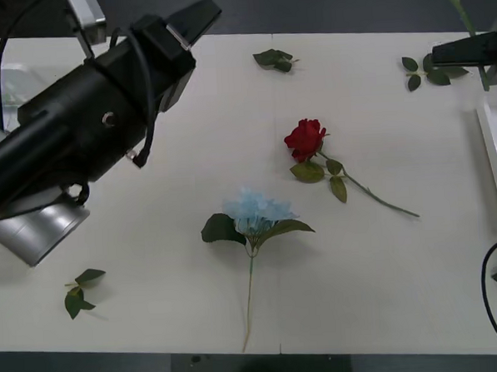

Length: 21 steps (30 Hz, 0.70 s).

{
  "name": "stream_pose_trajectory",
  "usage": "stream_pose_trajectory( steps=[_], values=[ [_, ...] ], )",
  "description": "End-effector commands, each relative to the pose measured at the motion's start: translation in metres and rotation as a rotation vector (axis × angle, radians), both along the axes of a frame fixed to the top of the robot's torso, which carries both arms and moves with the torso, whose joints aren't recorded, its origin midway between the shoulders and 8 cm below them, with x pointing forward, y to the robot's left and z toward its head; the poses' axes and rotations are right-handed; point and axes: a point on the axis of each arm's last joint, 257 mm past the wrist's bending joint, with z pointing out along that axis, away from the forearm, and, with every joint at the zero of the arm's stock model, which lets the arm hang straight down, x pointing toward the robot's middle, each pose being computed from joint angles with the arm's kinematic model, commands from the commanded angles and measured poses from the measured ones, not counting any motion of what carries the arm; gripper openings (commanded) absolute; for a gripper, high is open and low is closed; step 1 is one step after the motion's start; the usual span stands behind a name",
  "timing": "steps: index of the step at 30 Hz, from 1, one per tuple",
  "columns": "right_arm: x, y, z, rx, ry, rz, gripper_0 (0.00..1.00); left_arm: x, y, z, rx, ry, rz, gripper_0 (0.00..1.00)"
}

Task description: Put the red flowers into the right box and the blue flowers into the left box

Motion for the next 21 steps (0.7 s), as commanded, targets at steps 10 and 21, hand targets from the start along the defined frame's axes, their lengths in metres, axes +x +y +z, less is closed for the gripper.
stream_pose_trajectory(
  steps=[10,21],
  values=[
    [0.012,-0.109,-0.039,-0.243,0.015,-0.286,0.0,-0.073,0.026,-0.078,0.296,-0.196,0.032,1.0],
    [0.024,-0.195,-0.076,-0.488,0.077,-0.525,0.0,-0.104,0.041,-0.132,0.459,-0.188,0.076,1.0]
  ],
)
